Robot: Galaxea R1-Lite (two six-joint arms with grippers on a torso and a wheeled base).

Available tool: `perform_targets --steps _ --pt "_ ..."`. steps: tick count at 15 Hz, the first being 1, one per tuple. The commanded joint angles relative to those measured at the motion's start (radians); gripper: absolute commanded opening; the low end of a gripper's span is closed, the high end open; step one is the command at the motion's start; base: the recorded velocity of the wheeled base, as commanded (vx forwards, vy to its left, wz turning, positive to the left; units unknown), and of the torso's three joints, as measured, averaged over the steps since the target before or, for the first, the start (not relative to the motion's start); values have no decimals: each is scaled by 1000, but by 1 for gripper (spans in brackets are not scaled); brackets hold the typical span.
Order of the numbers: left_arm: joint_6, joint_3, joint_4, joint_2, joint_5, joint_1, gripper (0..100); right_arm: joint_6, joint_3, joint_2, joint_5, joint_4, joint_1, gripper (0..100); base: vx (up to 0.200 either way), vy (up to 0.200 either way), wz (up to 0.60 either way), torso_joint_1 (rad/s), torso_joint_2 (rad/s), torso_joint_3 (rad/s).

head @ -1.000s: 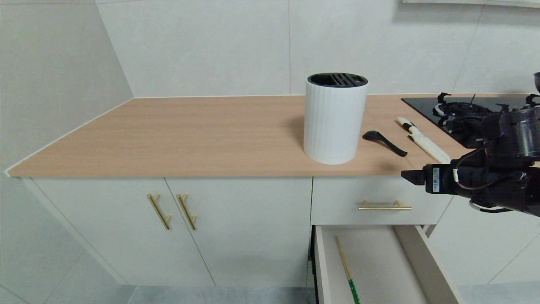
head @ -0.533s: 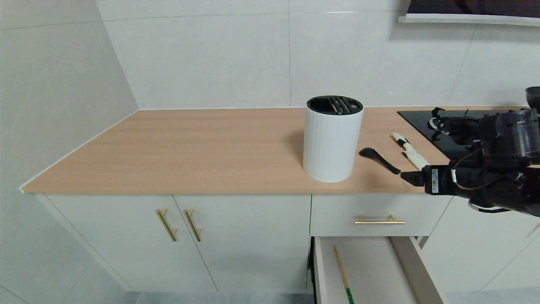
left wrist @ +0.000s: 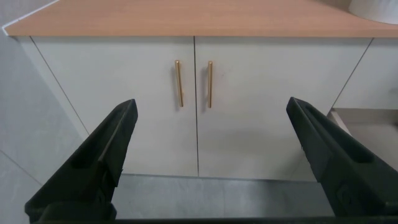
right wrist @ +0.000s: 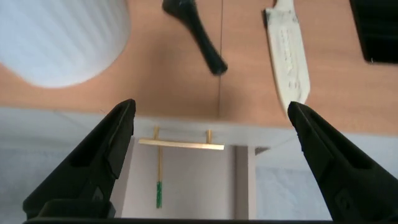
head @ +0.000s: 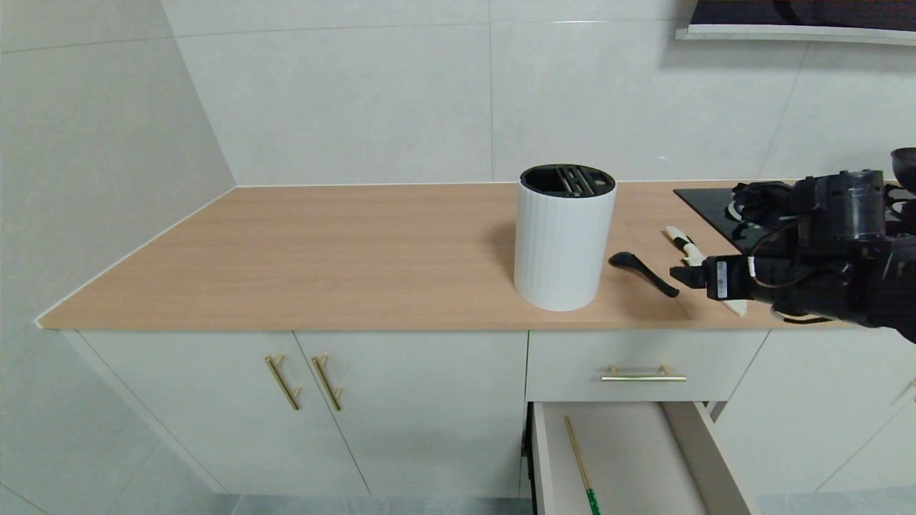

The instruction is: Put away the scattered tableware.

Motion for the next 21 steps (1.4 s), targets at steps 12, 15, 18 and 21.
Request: perform_targets --steps 12,15,18,21 --pt "0 0 1 0 0 0 100 -202 -158 318 430 -186 -147 100 0 0 0 0 0 0" --pt "0 0 1 0 0 0 100 -212 -158 367 430 -252 -147 100 0 0 0 0 0 0" --pt "0 0 0 0 0 0 100 -212 -165 392 427 -256 -147 100 0 0 0 0 0 0" --pt "0 0 1 0 0 0 100 -212 -181 433 423 -281 -147 100 0 0 0 0 0 0"
